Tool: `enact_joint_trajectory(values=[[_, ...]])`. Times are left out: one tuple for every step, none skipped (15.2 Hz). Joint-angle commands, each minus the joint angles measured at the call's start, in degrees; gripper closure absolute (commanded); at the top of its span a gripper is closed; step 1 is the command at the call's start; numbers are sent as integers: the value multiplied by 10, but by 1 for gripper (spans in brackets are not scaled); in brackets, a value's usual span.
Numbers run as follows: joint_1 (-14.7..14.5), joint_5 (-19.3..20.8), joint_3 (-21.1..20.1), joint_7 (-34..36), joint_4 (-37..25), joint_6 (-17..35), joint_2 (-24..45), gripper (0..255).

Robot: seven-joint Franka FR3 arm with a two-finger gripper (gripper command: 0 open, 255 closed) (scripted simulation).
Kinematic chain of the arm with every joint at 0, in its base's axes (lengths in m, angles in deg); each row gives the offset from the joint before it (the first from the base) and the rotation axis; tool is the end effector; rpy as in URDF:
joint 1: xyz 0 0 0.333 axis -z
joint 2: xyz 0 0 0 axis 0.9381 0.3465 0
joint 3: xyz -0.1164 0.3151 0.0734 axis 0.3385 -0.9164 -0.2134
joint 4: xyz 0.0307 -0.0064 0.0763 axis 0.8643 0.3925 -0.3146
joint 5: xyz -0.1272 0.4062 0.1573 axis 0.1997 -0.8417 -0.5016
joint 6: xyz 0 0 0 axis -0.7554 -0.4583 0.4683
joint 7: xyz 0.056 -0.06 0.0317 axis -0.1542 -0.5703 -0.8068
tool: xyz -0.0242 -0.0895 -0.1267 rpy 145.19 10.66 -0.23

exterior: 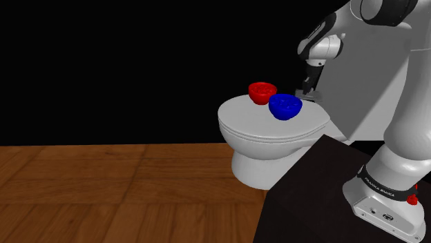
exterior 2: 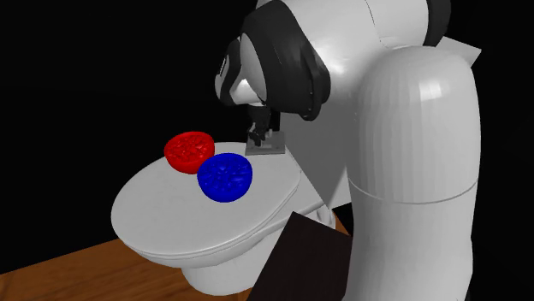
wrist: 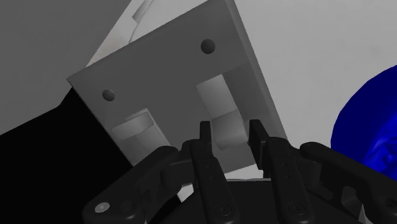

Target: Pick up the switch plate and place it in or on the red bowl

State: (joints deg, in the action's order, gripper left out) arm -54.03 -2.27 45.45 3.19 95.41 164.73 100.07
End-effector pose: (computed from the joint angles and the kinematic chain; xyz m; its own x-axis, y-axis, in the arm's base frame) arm 0.4947 -0.4340 0.2150 0.9991 0.0426 -0.0031 0.0426 -0.9991 -0.0050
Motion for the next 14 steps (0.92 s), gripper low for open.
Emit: enact_joint_trajectory(values=[[-2,6,4,4,-5,-13,-9,255],[-3,10,5,6,-6,-19,-14,255],[-5,13,7,8,-8,-25,-19,255],[-6,16,9,11,-10,-31,-24,255],[-7,20,10,13,-12,-37,-28,255],[-8,23,12,15,-14,-43,-33,255],[-9,26,13,17,-16,-49,-38,255],[-10,29,15,19,-18,-56,-42,255],[-11,32,16,21,-21,-62,-47,255],[-12,35,17,23,-23,-68,-51,255],[-13,38,18,25,-26,-75,-55,255],[-14,41,19,27,-29,-81,-60,255],[-15,44,20,28,-32,-88,-64,255],[-16,46,21,30,-35,-94,-68,255]])
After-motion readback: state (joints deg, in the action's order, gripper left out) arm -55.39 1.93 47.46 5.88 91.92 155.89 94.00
